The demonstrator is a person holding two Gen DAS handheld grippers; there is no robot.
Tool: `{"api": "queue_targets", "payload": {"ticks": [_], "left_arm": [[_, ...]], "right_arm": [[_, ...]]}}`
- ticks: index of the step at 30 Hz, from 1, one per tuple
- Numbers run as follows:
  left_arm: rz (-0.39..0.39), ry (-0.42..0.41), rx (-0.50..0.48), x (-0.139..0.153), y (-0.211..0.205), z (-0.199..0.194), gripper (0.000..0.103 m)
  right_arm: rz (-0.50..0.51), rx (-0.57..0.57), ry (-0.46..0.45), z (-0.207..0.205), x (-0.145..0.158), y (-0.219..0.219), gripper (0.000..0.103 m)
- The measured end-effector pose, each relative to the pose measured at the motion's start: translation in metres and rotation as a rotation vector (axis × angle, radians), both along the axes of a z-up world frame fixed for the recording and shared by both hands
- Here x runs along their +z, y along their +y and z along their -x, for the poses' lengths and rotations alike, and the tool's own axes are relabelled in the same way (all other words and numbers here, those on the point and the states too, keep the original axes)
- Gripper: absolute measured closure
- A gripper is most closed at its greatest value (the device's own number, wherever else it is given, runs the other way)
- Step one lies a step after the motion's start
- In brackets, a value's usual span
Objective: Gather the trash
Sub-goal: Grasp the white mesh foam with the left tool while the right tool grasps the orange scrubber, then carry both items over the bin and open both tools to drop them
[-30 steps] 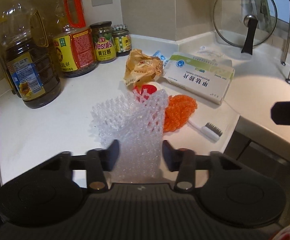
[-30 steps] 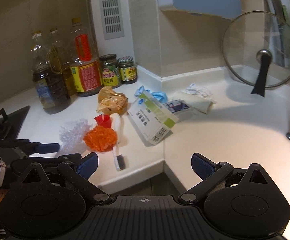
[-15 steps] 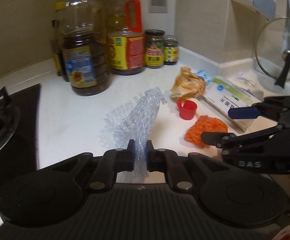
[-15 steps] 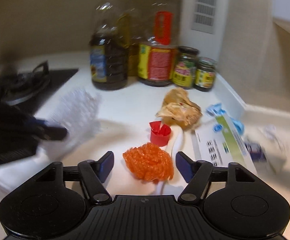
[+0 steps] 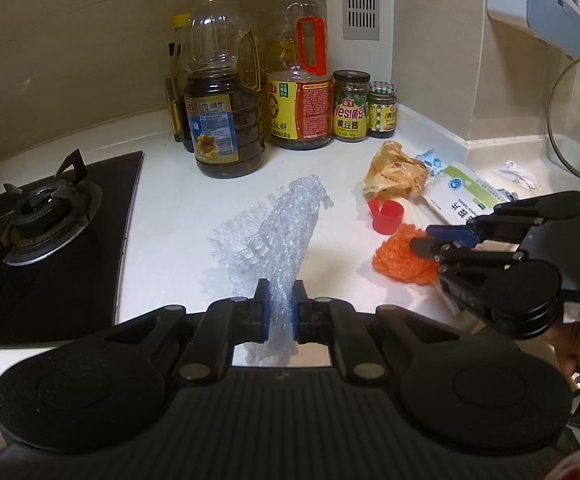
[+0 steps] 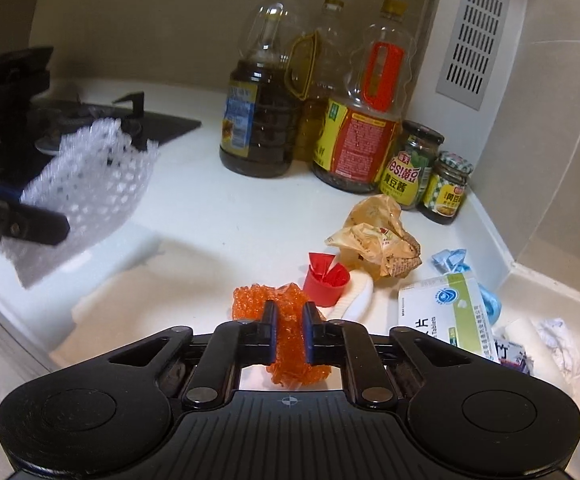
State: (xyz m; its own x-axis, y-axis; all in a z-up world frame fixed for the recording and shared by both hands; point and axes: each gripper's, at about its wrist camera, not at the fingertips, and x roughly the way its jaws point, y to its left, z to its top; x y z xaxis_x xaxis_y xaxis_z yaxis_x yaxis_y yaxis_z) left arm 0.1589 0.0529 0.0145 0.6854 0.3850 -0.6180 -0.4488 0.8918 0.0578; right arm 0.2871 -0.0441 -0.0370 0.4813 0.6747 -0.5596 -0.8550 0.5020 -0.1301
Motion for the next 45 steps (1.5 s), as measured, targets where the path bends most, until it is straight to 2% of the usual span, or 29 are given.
{"api": "queue_targets", "payload": {"ticks": [5,12,18,25,29,36,40,41,43,44,45], "left_arm": [[0.015,-0.014,-0.085,0.002,-0.009,0.006,0.094],[0.037,-0.017,-0.314,0.005,-0.023,0.02,0.094],[0.083,0.012,-0.48,-0.003,-0.034,0.039,0.094],[0.123,0.068,-0.632,-0.021,-0.051,0.063,0.094],[0.146,0.12,-0.671,-0.043,-0.059,0.066,0.094],[0.173,0.234,-0.633,-0.101,-0.071,0.043,0.093],[0.168,0.276,-0.646,-0.131,-0.078,0.027,0.092],[0.161,0.276,-0.651,-0.137,-0.078,0.024,0.09],[0.15,0.274,-0.652,-0.149,-0.078,0.019,0.078],[0.154,0.277,-0.647,-0.155,-0.077,0.016,0.068],[0.156,0.289,-0.637,-0.161,-0.076,0.012,0.067]], "right_arm": [[-0.067,-0.06,0.026,0.019,0.026,-0.027,0.095],[-0.08,-0.224,0.071,0.065,0.046,-0.065,0.095],[-0.053,-0.368,0.103,0.107,0.04,-0.091,0.095],[-0.016,-0.508,0.194,0.143,0.014,-0.114,0.095],[0.001,-0.537,0.246,0.154,-0.005,-0.121,0.094],[0.052,-0.499,0.287,0.149,-0.041,-0.127,0.095],[0.077,-0.486,0.311,0.148,-0.06,-0.131,0.095],[0.083,-0.485,0.314,0.148,-0.065,-0.132,0.095],[0.087,-0.487,0.328,0.149,-0.072,-0.135,0.095],[0.089,-0.49,0.338,0.149,-0.075,-0.136,0.095],[0.093,-0.491,0.347,0.148,-0.078,-0.137,0.095]]}}
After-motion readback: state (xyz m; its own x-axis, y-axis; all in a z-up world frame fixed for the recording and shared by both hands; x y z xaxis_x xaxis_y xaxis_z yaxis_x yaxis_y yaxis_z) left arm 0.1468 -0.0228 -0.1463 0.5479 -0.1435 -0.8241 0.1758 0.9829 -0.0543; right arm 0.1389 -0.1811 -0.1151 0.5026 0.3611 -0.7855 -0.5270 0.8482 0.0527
